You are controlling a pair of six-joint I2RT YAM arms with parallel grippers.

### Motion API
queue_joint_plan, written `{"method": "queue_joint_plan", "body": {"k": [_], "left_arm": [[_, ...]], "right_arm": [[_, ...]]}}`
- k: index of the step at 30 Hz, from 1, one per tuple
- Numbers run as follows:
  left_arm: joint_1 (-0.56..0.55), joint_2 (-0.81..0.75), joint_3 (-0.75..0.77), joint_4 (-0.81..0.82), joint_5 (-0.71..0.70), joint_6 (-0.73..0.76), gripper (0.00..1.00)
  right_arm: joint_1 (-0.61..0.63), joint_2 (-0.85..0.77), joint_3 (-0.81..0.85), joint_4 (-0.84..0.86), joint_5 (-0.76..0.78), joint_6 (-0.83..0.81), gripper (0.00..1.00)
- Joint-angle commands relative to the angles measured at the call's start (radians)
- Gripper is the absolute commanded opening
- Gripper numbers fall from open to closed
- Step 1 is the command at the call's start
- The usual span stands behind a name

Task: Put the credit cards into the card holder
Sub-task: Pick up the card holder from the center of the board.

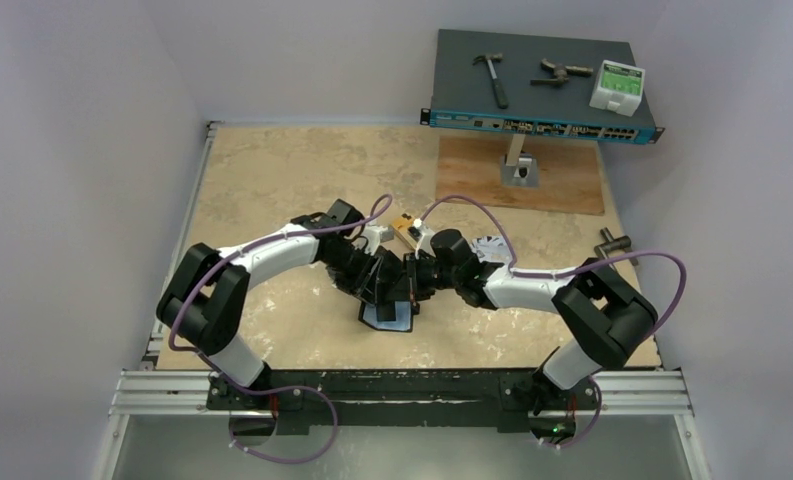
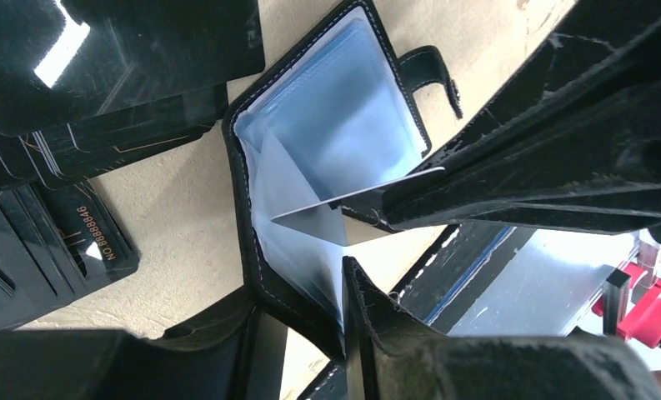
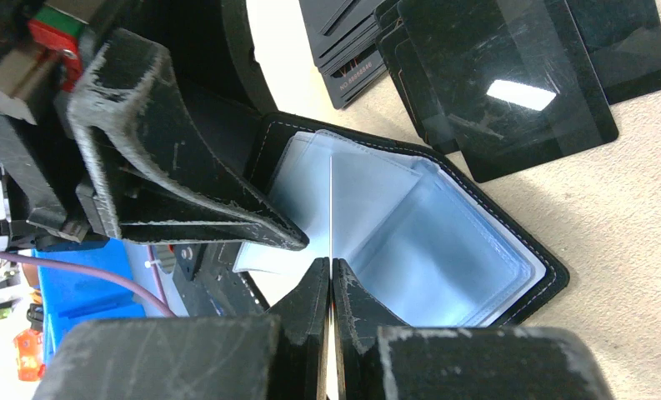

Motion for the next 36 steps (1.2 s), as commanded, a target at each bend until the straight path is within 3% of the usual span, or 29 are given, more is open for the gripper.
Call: {"method": "queue_joint_plan", "body": {"k": [1, 6, 11, 17, 21, 29, 33, 36], "left_arm": [[-0.013, 0.018, 0.052, -0.024, -0.04, 0.026, 0.28], [-0.02, 0.003, 0.046, -0.035, -0.085, 0.029, 0.22], [-0.019, 0.002, 0.044, -0.035, -0.053, 0.035, 0.0], [0.007, -0.09, 0.052, 0.018, 0.149, 0.031, 0.0], [0.025, -0.153, 0.172, -0.081, 0.227, 0.043, 0.0], [0.05, -0.355, 0.467, -0.232, 0.364, 0.167, 0.0], [0.056, -0.438, 0.589, -0.272, 0.44, 0.253, 0.0], [0.056, -0.465, 0.687, -0.31, 0.493, 0.289, 0.0]], "right_arm": [[0.004, -0.026, -0.001, 0.05, -0.01, 0.01, 0.0], [-0.001, -0.057, -0.005, 0.009, -0.009, -0.007, 0.0], [-0.039, -0.122, -0.066, -0.013, 0.002, -0.009, 0.0], [-0.1, -0.245, -0.116, 0.044, -0.053, 0.033, 0.0], [-0.106, -0.361, -0.11, 0.039, -0.06, 0.016, 0.0], [-0.111, -0.8, -0.201, 0.222, 0.158, 0.014, 0.0], [-0.111, -0.903, -0.111, 0.204, 0.213, -0.079, 0.0], [-0.11, -0.873, 0.0, 0.214, 0.136, -0.111, 0.0]]}}
